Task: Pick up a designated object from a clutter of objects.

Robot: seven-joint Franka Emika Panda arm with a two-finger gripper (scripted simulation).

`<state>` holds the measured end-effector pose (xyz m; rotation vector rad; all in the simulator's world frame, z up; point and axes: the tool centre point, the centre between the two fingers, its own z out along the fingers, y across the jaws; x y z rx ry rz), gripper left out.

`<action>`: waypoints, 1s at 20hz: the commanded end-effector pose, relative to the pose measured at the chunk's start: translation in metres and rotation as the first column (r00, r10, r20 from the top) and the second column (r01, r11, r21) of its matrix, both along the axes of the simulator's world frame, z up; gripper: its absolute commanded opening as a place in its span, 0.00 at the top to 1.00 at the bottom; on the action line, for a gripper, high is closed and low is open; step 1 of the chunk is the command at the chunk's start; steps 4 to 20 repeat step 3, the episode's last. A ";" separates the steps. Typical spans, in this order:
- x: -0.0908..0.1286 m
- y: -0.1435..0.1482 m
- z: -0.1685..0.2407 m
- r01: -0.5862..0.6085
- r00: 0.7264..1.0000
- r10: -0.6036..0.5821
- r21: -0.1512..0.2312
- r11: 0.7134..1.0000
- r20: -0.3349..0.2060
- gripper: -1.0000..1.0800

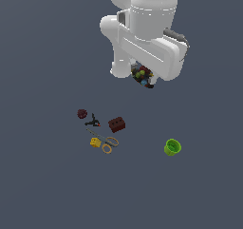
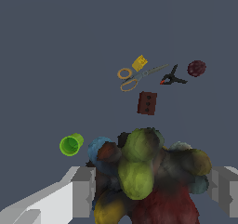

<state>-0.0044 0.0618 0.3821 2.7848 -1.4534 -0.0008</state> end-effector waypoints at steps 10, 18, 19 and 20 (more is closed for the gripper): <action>0.002 0.000 0.004 0.000 1.000 0.000 0.000 1.000 0.001 1.00; 0.002 0.000 0.004 0.000 1.000 0.000 0.000 1.000 0.001 1.00; 0.002 0.000 0.004 0.000 1.000 0.000 0.000 1.000 0.001 1.00; 0.002 0.000 0.004 0.000 1.000 0.000 0.000 1.000 0.001 1.00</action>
